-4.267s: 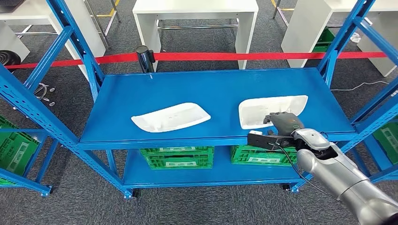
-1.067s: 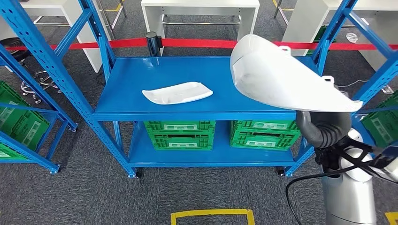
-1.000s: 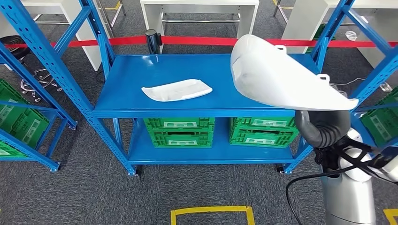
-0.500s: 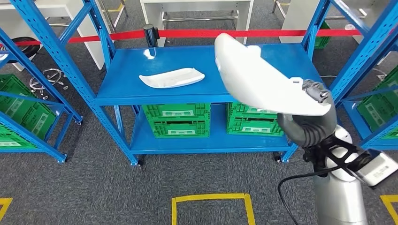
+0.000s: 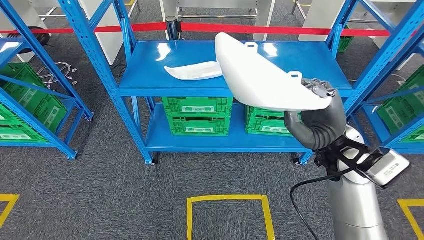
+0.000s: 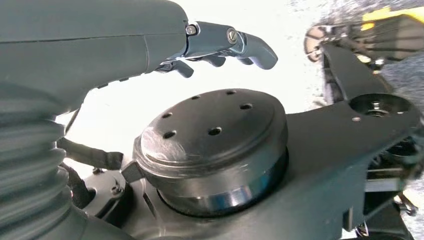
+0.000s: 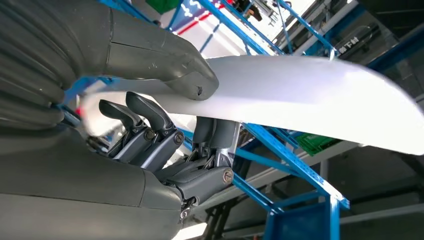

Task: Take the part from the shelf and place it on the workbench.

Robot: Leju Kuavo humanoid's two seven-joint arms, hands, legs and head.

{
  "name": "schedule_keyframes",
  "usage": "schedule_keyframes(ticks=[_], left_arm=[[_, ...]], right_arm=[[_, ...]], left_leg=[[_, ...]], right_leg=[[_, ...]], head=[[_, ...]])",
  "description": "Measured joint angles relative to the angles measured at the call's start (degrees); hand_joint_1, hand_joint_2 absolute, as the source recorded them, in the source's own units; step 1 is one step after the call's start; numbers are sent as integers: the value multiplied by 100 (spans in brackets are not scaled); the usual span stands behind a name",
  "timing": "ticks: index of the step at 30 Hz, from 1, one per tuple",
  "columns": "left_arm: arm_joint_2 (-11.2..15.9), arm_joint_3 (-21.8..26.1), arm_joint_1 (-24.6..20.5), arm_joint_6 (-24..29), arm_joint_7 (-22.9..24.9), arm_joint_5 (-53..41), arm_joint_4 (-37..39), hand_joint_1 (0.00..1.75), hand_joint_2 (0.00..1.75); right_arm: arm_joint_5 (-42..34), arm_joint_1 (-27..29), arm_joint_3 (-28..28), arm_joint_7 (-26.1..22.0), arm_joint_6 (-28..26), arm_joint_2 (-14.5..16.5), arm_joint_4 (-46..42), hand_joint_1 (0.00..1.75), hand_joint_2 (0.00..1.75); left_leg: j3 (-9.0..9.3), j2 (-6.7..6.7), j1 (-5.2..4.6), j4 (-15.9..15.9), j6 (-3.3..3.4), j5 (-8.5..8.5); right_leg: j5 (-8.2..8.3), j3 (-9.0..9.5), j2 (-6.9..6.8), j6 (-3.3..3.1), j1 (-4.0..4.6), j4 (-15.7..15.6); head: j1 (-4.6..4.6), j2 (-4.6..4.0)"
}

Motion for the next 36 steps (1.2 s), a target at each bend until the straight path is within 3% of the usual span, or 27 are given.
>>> schedule_keyframes(ticks=[1,2,4,5,6,7,9,10,11,13,14,15,17,18,19,21,22,24,25,27,29,30,31,32,33,34,36], left_arm=[[8,7,17,0,8,11,2,0,175],[14,13,33,0,22,20,3,0,175],[14,23,51,0,78,26,3,0,175],[8,23,53,0,105,19,2,0,175],[3,23,54,0,131,5,0,0,175],[2,22,55,0,145,-10,-1,0,175],[7,22,61,0,159,-27,1,0,175],[9,22,66,0,158,-29,1,0,175],[10,22,69,0,157,-28,1,0,175],[9,22,68,0,146,-28,-3,0,175],[8,22,64,0,142,-33,-3,0,175],[9,21,60,0,138,-42,-3,0,175],[11,19,54,0,139,-62,-3,0,175],[13,16,48,0,139,-67,-4,0,175],[14,14,38,0,138,-68,-5,0,175],[23,11,13,0,121,-59,-7,0,175],[27,11,5,0,109,-52,-8,0,175],[22,11,6,0,85,-40,-8,0,175],[17,11,9,0,78,-40,-7,0,175],[10,11,20,0,71,-45,-4,0,175],[4,11,27,0,68,-39,-3,0,175],[-4,11,26,0,67,-24,-3,0,175],[-13,11,26,0,67,-5,-3,0,175],[-21,11,27,0,67,16,-3,0,175],[-28,11,30,0,65,37,-3,0,175],[-33,12,34,0,60,53,-3,0,175],[-38,16,44,0,37,89,-3,0,175]], right_arm=[[-16,-23,17,5,8,0,47,175,175],[-33,-53,36,10,17,-1,105,175,175],[-64,-147,68,24,27,-1,239,175,175],[-75,-177,76,27,25,1,284,175,175],[-81,-208,78,33,20,2,311,175,175],[-86,-224,78,43,15,3,325,175,175],[-87,-242,78,59,8,3,372,175,175],[-80,-249,78,68,5,5,398,175,175],[-70,-256,78,72,-2,8,422,175,175],[-36,-269,78,79,-22,11,455,175,175],[-22,-270,78,78,-32,10,469,175,175],[-12,-267,78,78,-39,10,482,175,175],[-1,-257,78,77,-49,9,510,175,175],[8,-253,78,74,-55,9,521,175,175],[23,-248,78,67,-64,9,529,175,175],[73,-226,78,43,-96,8,536,175,175],[108,-196,78,28,-118,8,537,175,175],[189,-80,81,8,-171,4,537,175,175],[220,-6,84,3,-193,1,538,175,175],[269,93,94,1,-220,-5,546,175,175],[299,97,104,3,-226,-6,584,175,175],[313,83,110,5,-224,-6,613,175,175],[327,70,119,7,-221,-6,643,175,175],[340,57,129,8,-216,-6,665,175,175],[351,45,140,9,-211,-6,679,175,175],[365,32,151,8,-207,-5,686,175,175],[403,17,169,5,-194,4,691,175,175]], left_leg=[[-63,16,0,-14,55,87],[-195,33,-3,-15,103,212],[-614,46,-31,89,132,517],[-784,47,-46,137,109,638],[-878,46,-46,173,71,717],[-889,47,-44,165,35,766],[-911,43,-37,138,-39,827],[-950,36,-35,180,-78,744],[-1008,27,-29,319,-117,547],[-1159,19,4,925,-189,-56],[-1214,20,22,1291,-218,-273],[-1225,21,37,1577,-240,-349],[-1019,21,63,1647,-261,-140],[-765,20,75,1384,-260,0],[-425,12,78,969,-250,28],[106,-10,49,195,-181,-82],[207,-19,20,-4,-131,-142],[140,-11,-3,-82,-13,-53],[98,0,0,-95,44,13],[-35,33,14,-115,134,168],[-229,53,0,-97,174,320],[-336,60,-7,-79,176,393],[-449,63,-10,-52,172,459],[-560,66,-9,-19,162,519],[-664,68,-6,20,147,572],[-757,68,-6,65,126,618],[-873,61,-15,140,66,698]], right_leg=[[-221,-69,8,27,-9,183],[-549,-165,18,39,-3,643],[-1061,308,28,-17,62,788],[-1110,625,28,-63,101,630],[-1065,962,31,-116,133,189],[-1107,1004,34,-151,151,67],[-1001,932,31,-223,139,23],[-925,886,24,-262,125,0],[-843,827,17,-296,106,-25],[-693,674,13,-327,97,-38],[-620,590,12,-326,97,-36],[-548,503,10,-319,97,-32],[-405,325,7,-294,96,-22],[-335,239,7,-277,95,-14],[-273,167,8,-253,98,-6],[-152,89,1,-190,96,-3],[-89,78,-3,-152,86,-22],[15,63,-4,-72,61,-71],[-44,25,7,-38,50,-43],[-522,-125,31,9,40,341],[-1118,-303,41,42,43,1104],[-1231,-338,43,50,43,1444],[-1199,-301,45,52,44,1644],[-1064,-172,45,49,44,1650],[-914,56,45,43,44,1453],[-876,370,44,33,44,1084],[-1032,917,52,-21,67,318]], head=[[2,1],[3,1],[5,1],[1,1],[-1,1],[-3,1],[-1,0],[-2,0],[-3,1],[-5,1],[-5,1],[-5,0],[-5,0],[-5,-1],[-5,-1],[0,-1],[-2,0],[-10,0],[-14,0],[-13,0],[-13,1],[-14,1],[-14,0],[-14,1],[-14,1],[-13,1],[-16,1]])
